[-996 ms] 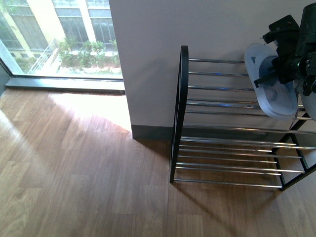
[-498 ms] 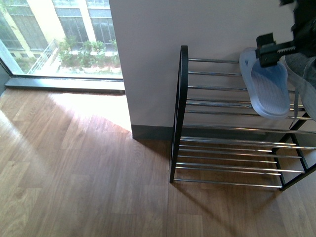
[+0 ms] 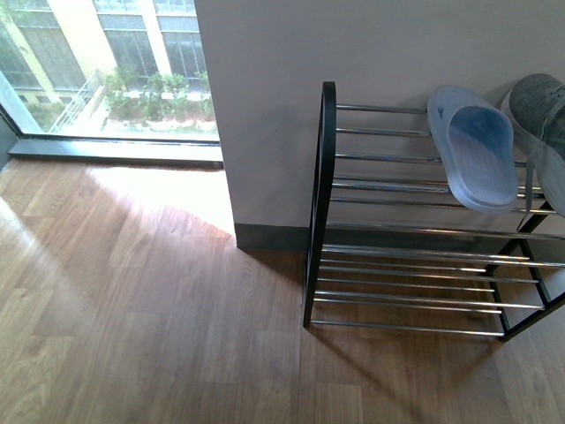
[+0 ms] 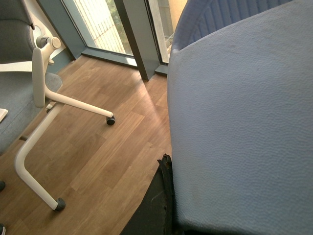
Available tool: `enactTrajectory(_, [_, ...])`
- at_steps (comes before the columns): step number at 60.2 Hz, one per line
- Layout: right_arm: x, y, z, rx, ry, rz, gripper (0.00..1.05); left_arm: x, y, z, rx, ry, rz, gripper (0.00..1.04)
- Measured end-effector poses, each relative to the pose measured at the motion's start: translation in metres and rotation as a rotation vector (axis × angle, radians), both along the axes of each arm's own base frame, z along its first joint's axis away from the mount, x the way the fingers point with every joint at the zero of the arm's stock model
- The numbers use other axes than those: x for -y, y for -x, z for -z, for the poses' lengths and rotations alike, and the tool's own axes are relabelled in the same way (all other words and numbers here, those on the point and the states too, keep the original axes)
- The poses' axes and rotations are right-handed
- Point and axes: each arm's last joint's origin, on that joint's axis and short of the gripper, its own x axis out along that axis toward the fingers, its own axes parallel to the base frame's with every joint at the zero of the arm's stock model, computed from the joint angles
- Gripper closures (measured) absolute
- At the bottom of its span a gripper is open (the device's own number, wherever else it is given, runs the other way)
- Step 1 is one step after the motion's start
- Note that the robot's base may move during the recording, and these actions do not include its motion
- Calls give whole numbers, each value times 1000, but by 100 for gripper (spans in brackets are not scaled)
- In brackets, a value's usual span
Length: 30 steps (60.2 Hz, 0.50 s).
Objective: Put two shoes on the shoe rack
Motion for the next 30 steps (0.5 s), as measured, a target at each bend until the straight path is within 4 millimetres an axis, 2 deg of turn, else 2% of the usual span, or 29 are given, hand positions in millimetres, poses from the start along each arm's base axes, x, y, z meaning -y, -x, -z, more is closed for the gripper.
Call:
enactTrajectory(13, [11,42,11,-14,0,-7,103,0,0,0,0,0,0,103])
enactTrajectory(22, [13,67,20,-29,-3,0,103,0,0,0,0,0,0,103])
enactTrajectory(30, [13,85,18,-23,-3,-2,103,0,0,0,0,0,0,103])
